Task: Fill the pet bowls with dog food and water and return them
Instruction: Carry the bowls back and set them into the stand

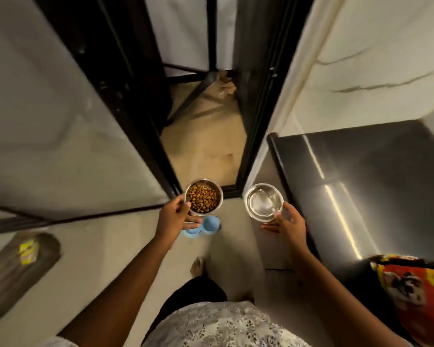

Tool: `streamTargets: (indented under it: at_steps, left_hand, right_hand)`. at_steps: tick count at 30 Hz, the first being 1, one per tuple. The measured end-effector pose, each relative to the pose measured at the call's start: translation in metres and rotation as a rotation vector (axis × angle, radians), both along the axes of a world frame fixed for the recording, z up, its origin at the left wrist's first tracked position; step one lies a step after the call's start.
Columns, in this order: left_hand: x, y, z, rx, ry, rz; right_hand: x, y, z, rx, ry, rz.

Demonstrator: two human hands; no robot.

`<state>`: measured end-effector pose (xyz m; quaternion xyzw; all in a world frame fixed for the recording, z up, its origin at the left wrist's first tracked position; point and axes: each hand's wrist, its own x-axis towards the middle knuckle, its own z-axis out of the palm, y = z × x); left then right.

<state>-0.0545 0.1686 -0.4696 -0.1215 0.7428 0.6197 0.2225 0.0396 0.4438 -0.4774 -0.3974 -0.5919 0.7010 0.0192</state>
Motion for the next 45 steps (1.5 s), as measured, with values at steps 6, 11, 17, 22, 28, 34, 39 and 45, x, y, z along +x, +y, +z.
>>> streamTargets:
  at_steps: [6, 11, 17, 22, 28, 34, 39, 45]
  left_hand:
    - [0.031, -0.054, -0.011, -0.021, -0.067, 0.157]
    - [0.028, -0.079, -0.043, -0.060, -0.101, 0.208]
    - [0.011, -0.091, -0.129, -0.069, -0.211, 0.266]
    - [-0.009, -0.087, -0.236, -0.086, -0.293, 0.304]
    - [-0.032, -0.075, -0.385, -0.038, -0.405, 0.352]
    - [-0.064, -0.069, -0.555, -0.029, -0.496, 0.307]
    - [-0.087, -0.066, -0.663, -0.088, -0.449, 0.202]
    - [-0.100, -0.063, -0.743, -0.120, -0.462, 0.199]
  right_hand:
    - [-0.021, -0.049, -0.020, 0.024, -0.041, 0.149]
    - [-0.043, -0.079, -0.053, 0.053, -0.147, 0.187]
    - [-0.070, -0.097, -0.134, 0.013, -0.253, 0.142]
    - [-0.091, -0.090, -0.237, -0.001, -0.314, 0.166]
    - [-0.103, -0.076, -0.391, 0.095, -0.327, 0.286]
    - [-0.129, -0.056, -0.557, 0.200, -0.306, 0.413]
    - [-0.151, -0.048, -0.672, 0.168, -0.304, 0.475]
    - [-0.159, -0.048, -0.754, 0.181, -0.275, 0.546]
